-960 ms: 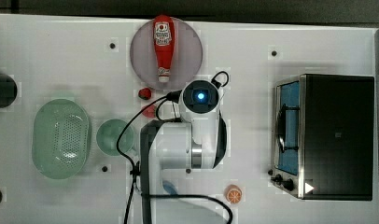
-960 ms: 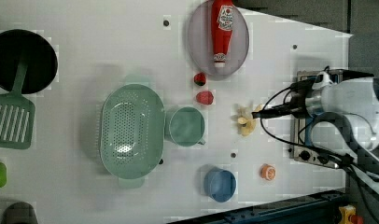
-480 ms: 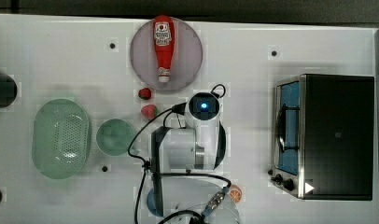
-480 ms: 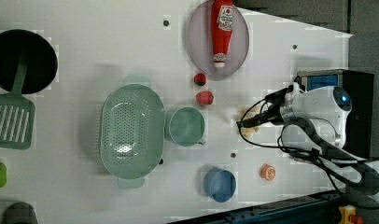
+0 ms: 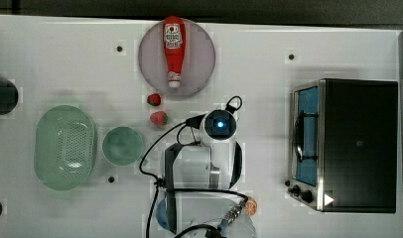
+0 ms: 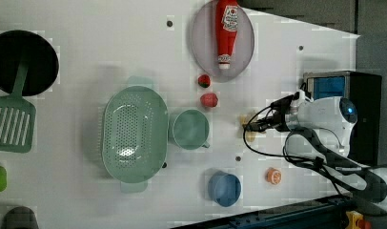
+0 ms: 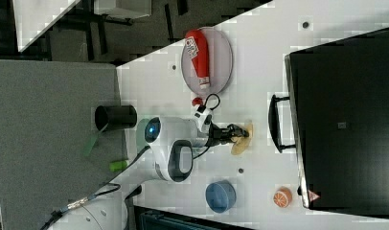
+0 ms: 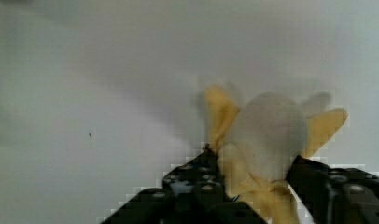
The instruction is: Pick Banana and place it in mug.
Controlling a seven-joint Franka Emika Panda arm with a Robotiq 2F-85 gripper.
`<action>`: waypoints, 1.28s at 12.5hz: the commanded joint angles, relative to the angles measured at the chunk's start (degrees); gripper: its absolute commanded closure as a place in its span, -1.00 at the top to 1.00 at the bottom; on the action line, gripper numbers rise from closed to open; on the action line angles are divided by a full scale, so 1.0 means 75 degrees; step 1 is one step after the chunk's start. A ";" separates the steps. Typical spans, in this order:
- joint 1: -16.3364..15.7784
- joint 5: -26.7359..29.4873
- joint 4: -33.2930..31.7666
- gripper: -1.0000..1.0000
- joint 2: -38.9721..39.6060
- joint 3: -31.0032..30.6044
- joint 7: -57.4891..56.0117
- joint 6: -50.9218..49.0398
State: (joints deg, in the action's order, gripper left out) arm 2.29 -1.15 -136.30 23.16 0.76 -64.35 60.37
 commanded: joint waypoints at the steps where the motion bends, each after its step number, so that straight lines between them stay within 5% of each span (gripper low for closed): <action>1: -0.0115 -0.0069 0.0012 -0.57 -0.0250 0.0012 -0.0406 0.0050; 6: -0.0081 -0.0058 0.0188 -0.56 -0.2392 0.0306 -0.0324 -0.0705; 11: -0.0134 -0.0058 0.1230 -0.56 -0.4187 0.0314 0.0431 -0.4166; 13: -0.0239 -0.0057 0.1748 -0.57 -0.4550 -0.0011 0.1395 -0.5404; 16: -0.0382 -0.0055 0.1836 -0.57 -0.4682 -0.0778 0.2546 -0.5473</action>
State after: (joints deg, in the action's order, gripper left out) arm 2.14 -0.66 -119.63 -14.04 -1.22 -53.74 22.31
